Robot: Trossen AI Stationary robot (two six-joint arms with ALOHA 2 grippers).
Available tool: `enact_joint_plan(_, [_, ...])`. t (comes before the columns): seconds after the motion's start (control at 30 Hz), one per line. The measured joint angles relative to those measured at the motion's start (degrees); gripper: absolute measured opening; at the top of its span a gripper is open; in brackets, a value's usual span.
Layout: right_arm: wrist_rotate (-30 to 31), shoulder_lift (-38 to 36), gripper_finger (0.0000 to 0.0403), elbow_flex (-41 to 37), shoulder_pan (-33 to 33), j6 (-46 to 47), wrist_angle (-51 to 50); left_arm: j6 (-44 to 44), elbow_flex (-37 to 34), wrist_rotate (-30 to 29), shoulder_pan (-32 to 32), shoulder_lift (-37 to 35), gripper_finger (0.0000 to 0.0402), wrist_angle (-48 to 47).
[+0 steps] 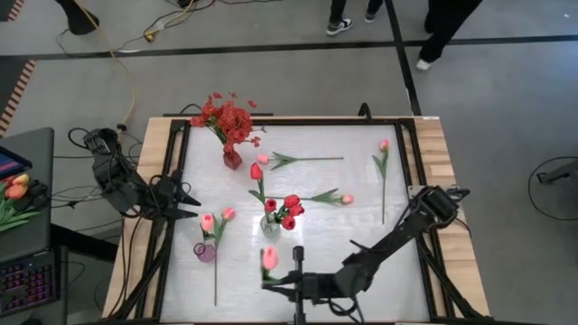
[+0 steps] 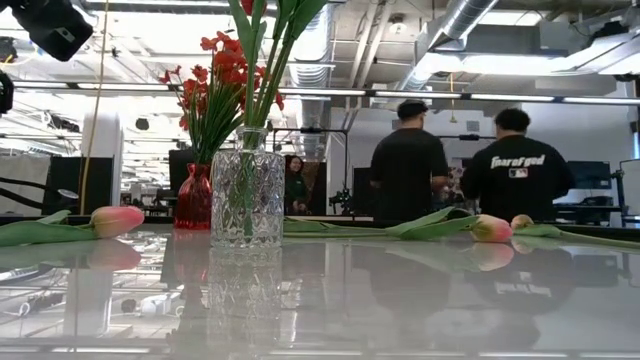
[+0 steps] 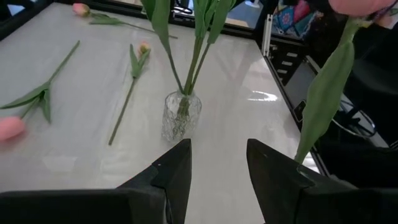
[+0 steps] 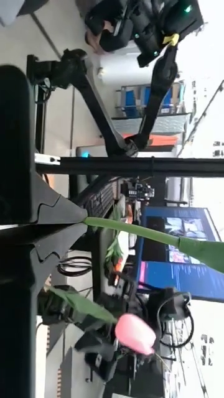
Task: Sort flowers into vase by color
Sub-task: Put the pink flower into the purple vase
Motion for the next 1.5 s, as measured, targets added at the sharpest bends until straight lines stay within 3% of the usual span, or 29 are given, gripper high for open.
enact_joint_plan(0.4, [-2.23, 9.19, 0.0017, 14.32, -1.92, 0.15, -7.76, 0.55, 0.02, -6.31, 0.01, 0.00, 0.0142, -4.65])
enact_joint_plan(1.07, [-9.46, 26.08, 0.0017, 33.36, -4.45, -0.63, -7.80, -1.27, 0.02, -4.75, 0.02, 0.00, 0.0142, -4.50])
enact_joint_plan(1.3, [-9.52, 28.06, 0.0017, 37.46, -6.39, -5.89, -7.68, -1.63, 0.02, -4.77, 0.02, 0.02, 0.0142, -4.48])
enact_joint_plan(1.5, [-13.33, 28.06, 0.0017, 38.62, -8.86, -7.93, -7.70, -1.63, 0.02, -4.81, 0.00, 0.00, 0.0142, -4.47])
